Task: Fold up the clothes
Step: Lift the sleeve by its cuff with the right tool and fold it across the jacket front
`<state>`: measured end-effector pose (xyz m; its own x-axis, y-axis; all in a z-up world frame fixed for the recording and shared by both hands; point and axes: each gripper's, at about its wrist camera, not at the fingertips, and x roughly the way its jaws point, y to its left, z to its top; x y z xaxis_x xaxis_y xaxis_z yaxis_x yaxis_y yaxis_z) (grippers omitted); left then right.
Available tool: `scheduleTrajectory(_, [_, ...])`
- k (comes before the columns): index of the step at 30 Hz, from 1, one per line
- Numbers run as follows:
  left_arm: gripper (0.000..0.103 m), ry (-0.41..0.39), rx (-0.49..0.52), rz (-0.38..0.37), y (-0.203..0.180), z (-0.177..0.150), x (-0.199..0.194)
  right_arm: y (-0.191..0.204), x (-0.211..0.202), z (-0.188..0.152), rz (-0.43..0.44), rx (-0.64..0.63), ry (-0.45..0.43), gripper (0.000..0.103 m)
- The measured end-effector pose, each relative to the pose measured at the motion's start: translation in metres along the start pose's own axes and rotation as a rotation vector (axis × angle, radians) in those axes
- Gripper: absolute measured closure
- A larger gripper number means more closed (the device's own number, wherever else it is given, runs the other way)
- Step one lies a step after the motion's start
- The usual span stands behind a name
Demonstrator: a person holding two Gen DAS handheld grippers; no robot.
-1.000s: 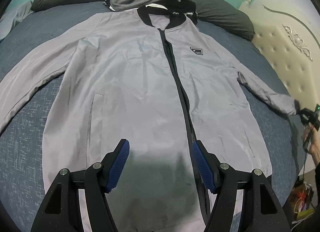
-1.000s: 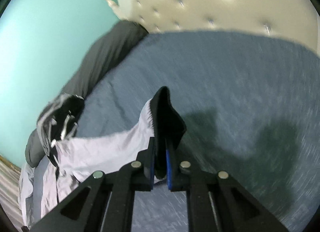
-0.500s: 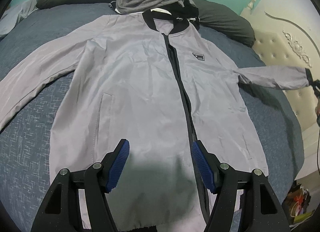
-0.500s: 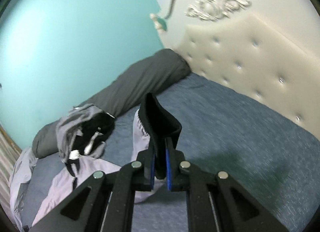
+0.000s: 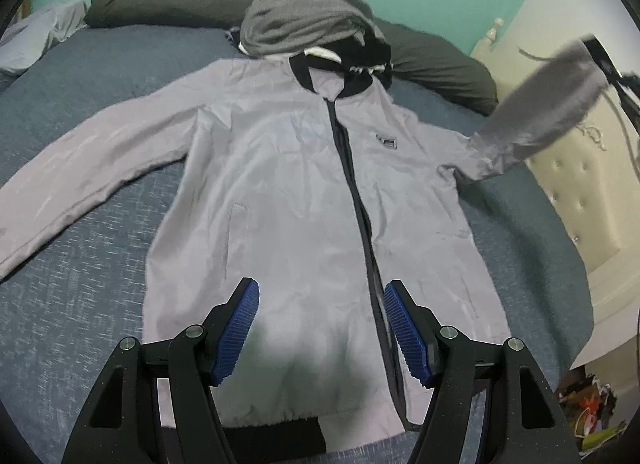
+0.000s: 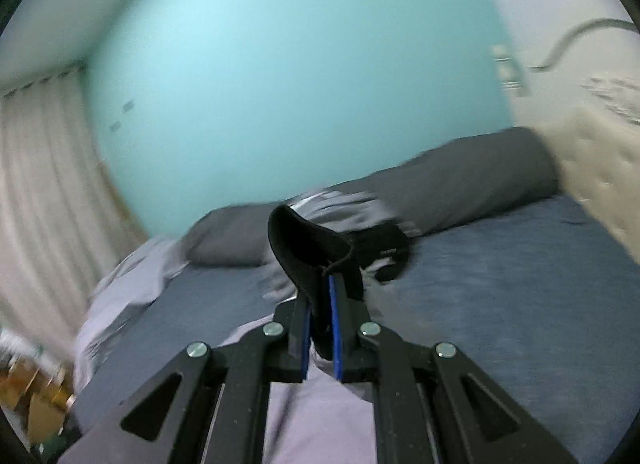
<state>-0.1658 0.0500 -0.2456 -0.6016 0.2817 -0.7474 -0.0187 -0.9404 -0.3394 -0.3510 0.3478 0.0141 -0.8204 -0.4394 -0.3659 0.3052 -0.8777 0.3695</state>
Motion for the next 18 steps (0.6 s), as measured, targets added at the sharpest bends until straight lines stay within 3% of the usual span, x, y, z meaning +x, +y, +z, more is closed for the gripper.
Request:
scheduleTrajectory(6, [0.034,-0.040,-0.002,0.007,0.010,-0.001,-0.038,0.104,0.072,-0.066,0.188,-0.059,0.157,0.095])
scheduleTrajectory(10, [0.034,-0.057,-0.014,0.024,0.023,-0.004,-0.056,0.145,0.116,-0.143,0.271,-0.047,0.291,0.095])
scheduleTrajectory(15, [0.034,-0.065,-0.036,0.048,0.042,-0.008,-0.071,0.176,0.165,-0.233,0.270,-0.104,0.471,0.095])
scheduleTrajectory(18, [0.034,-0.057,-0.041,0.063,0.052,-0.012,-0.072,0.181,0.183,-0.267,0.274,-0.079,0.536,0.092])
